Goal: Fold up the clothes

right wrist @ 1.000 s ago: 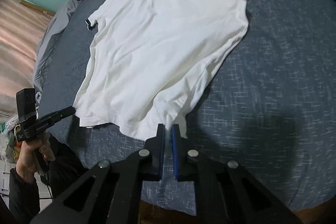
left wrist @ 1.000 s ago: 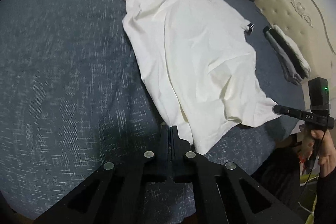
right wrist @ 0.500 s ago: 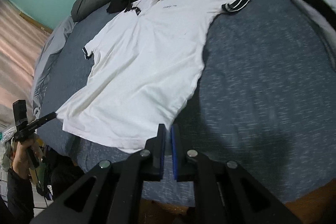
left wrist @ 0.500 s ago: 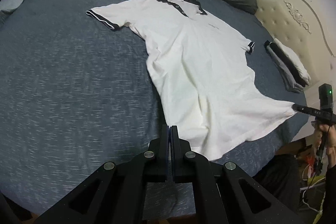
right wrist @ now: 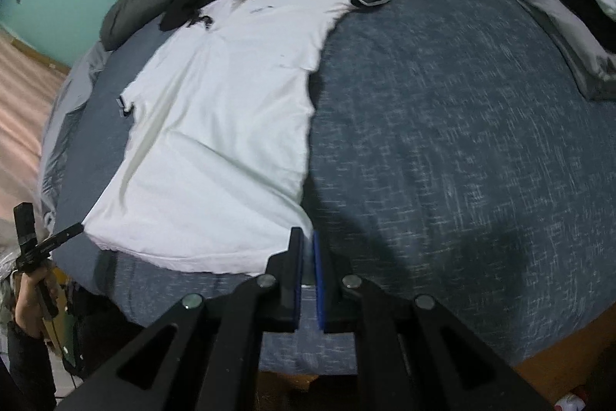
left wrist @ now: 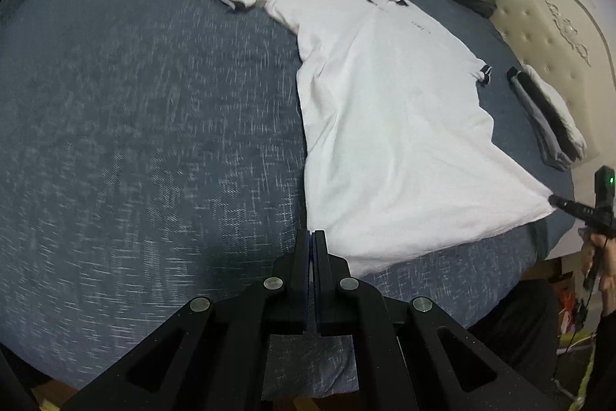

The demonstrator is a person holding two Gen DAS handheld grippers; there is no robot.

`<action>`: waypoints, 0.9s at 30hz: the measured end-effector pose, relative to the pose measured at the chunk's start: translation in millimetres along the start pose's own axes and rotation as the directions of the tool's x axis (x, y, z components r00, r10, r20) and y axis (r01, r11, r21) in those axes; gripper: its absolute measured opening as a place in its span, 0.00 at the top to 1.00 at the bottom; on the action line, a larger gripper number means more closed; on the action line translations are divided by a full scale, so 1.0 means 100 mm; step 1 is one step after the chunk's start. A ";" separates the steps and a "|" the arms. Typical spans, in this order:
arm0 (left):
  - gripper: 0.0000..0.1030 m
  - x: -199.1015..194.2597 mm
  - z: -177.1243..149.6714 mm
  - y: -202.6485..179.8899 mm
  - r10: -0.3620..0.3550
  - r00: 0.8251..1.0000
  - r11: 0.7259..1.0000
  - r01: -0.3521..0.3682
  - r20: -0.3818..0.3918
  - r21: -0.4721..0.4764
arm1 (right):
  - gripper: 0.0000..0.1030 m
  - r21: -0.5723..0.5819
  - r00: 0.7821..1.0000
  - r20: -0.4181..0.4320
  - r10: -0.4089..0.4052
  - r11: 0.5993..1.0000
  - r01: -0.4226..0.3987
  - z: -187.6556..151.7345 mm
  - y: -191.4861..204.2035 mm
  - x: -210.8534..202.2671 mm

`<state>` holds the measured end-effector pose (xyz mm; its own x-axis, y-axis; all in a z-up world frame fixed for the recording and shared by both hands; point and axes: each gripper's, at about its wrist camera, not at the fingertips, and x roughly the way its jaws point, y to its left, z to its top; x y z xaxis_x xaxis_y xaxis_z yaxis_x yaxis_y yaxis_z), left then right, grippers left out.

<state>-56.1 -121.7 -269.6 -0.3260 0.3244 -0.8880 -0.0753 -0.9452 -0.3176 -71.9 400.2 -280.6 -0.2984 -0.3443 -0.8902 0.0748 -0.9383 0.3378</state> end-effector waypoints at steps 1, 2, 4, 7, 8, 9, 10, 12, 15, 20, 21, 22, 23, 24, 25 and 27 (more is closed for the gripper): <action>0.99 0.03 0.00 0.01 -0.011 1.000 1.000 0.011 -0.002 -0.011 | 0.95 0.007 1.000 -0.003 -0.008 1.000 0.008 -0.01 -0.04 0.03; 0.99 0.06 0.00 0.01 -0.026 1.000 0.999 0.026 -0.002 -0.023 | 0.95 0.018 1.000 -0.002 -0.009 1.000 0.009 -0.01 -0.09 0.04; 0.99 0.11 0.01 -0.03 -0.051 0.999 0.998 0.051 -0.005 -0.023 | 0.95 0.041 1.000 0.000 -0.012 0.999 0.012 -0.02 -0.18 0.07; 0.99 0.16 0.02 -0.14 -0.077 0.997 0.997 0.077 -0.020 -0.001 | 0.95 0.057 1.000 0.000 -0.022 0.998 0.022 -0.03 -0.28 0.09; 0.98 0.18 0.01 -0.19 -0.095 0.995 0.995 0.096 -0.033 0.014 | 0.95 0.063 1.000 0.000 -0.025 0.998 0.025 -0.04 -0.32 0.09; 0.98 0.20 0.00 -0.25 -0.106 0.994 0.994 0.107 -0.042 0.031 | 0.95 0.065 1.000 0.001 -0.025 0.998 0.025 -0.04 -0.34 0.09; 0.97 0.20 -0.01 -0.29 -0.111 0.993 0.993 0.113 -0.047 0.044 | 0.95 0.068 1.000 0.003 -0.025 0.997 0.024 -0.03 -0.36 0.09; 0.90 0.19 -0.02 -0.36 -0.117 0.991 0.989 0.121 -0.058 0.083 | 0.95 0.072 1.000 0.005 -0.021 0.997 0.021 -0.03 -0.39 0.09; 0.81 0.16 -0.02 -0.36 -0.087 0.995 0.991 0.091 -0.043 0.098 | 0.95 0.074 1.000 0.005 -0.019 0.997 0.018 -0.03 -0.40 0.10; 0.75 0.16 -0.02 -0.14 -0.049 0.999 0.998 0.050 -0.023 0.041 | 0.95 0.078 1.000 0.003 -0.017 0.997 0.017 -0.04 -0.41 0.12; 0.75 0.17 -0.04 -0.11 -0.030 0.999 0.999 0.031 -0.022 0.036 | 0.95 0.080 1.000 0.003 -0.016 0.997 0.016 -0.04 -0.41 0.12; 0.75 0.17 -0.06 -0.06 -0.014 1.000 0.999 0.014 -0.022 0.033 | 0.95 0.081 1.000 0.004 -0.015 0.997 0.014 -0.04 -0.42 0.12; 0.75 0.17 -0.08 -0.01 0.002 1.000 1.000 -0.002 -0.022 0.031 | 0.95 0.082 1.000 0.004 -0.014 0.997 0.013 -0.04 -0.42 0.12; 0.75 0.17 -0.09 0.02 0.008 1.000 1.000 -0.007 -0.020 0.025 | 0.95 0.083 1.000 0.005 -0.013 0.996 0.013 -0.05 -0.41 0.12; 0.75 0.18 -0.10 0.06 0.015 1.000 1.000 -0.015 -0.019 0.013 | 0.95 0.084 1.000 0.006 -0.013 0.996 0.012 -0.05 -0.41 0.12; 0.75 0.22 -0.10 0.10 0.028 0.999 1.000 -0.028 -0.024 0.005 | 0.95 0.083 1.000 0.005 -0.014 0.996 0.014 -0.05 -0.40 0.12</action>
<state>-54.8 -124.0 -295.3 -0.3052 0.2983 -0.9043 -0.0705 -0.9541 -0.2910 -73.3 433.2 -306.6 -0.3046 -0.3307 -0.8932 -0.0088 -0.9368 0.3499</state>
